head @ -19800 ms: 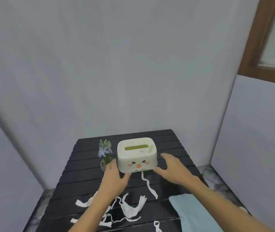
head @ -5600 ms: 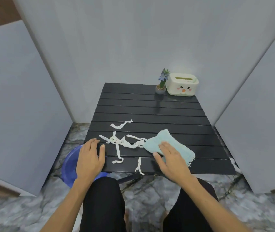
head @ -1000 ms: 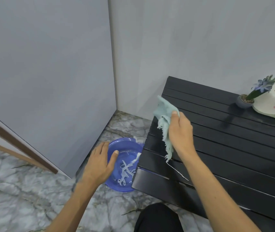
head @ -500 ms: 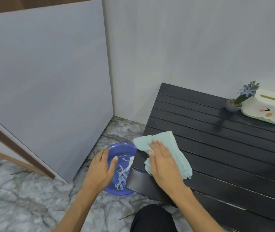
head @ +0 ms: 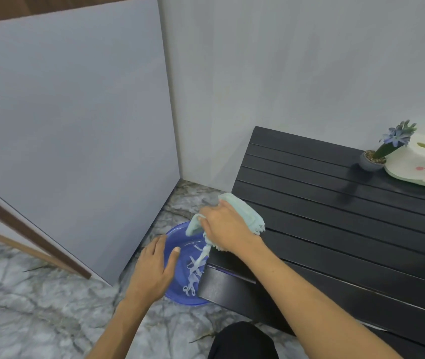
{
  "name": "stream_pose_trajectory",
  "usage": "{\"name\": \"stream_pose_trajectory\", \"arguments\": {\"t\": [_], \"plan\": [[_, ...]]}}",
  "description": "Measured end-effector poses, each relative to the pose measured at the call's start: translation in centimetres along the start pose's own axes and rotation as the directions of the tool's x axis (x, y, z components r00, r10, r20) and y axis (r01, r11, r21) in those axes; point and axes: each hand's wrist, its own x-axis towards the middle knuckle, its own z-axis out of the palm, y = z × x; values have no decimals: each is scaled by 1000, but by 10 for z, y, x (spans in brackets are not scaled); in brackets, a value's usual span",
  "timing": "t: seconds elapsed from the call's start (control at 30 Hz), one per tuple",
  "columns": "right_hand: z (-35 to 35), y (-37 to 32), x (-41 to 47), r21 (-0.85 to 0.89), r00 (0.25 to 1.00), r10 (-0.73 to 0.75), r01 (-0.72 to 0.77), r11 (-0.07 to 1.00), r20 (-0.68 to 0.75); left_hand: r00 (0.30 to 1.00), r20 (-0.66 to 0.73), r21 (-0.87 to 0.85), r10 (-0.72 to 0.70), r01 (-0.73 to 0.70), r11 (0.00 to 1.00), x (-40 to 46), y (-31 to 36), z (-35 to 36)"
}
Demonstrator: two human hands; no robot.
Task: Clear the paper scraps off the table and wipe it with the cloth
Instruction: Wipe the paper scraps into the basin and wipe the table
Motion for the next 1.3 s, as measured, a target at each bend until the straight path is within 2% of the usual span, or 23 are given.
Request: {"name": "stream_pose_trajectory", "arguments": {"t": [0.07, 0.17, 0.23, 0.27, 0.33, 0.4, 0.5, 0.6, 0.67, 0.8, 0.93, 1.0, 1.23, 1.3], "plan": [[-4, 9, 10, 93, 997, 60, -56, 994, -51, 1000, -5, -13, -4, 4, 1000, 0, -2, -2], [-19, 17, 12, 417, 983, 167, -124, 900, -69, 1000, -12, -28, -14, 13, 1000, -1, -5, -4], [-29, 21, 6, 537, 989, 147, -113, 836, -21, 1000, -13, -48, -19, 18, 999, -3, -5, -5], [-34, 20, -1, 551, 996, 86, -84, 830, 22, 1000, -15, -60, -11, 10, 998, -3, -7, -5], [-36, 13, -16, 510, 988, -90, 12, 860, 129, 1000, -6, -72, -5, 5, 997, -5, -10, -4], [-26, 5, -30, 360, 943, -238, 145, 922, 231, 1000, -17, -79, -9, 8, 997, -7, -13, -3], [-11, 2, -39, 155, 918, -325, 296, 943, 227, 998, -61, -109, -6, -1, 994, -12, -7, -5], [-11, 13, -33, 149, 923, -338, 313, 938, 185, 996, -83, -103, -13, 4, 995, -16, -7, -7], [-10, 24, -26, 149, 933, -337, 318, 936, 129, 997, -75, -97, -29, 22, 995, -17, -11, -8], [-14, 37, -19, 294, 967, -256, 244, 924, 0, 997, -65, -77, -39, 34, 996, -18, -15, -8], [-21, 42, -11, 406, 994, -12, 56, 912, -110, 998, -61, -91, -35, 29, 995, -20, -9, -10], [-24, 47, -8, 422, 992, 62, -10, 906, -111, 997, -70, -96, -25, 18, 995, -21, -6, -10], [-35, 59, -31, 349, 999, -41, 49, 936, -29, 995, -54, -111, -78, 72, 991, -22, -7, -13], [-45, 59, -47, 333, 1000, -28, 29, 943, -7, 995, -56, -114, -86, 79, 990, -22, -6, -15]]}}
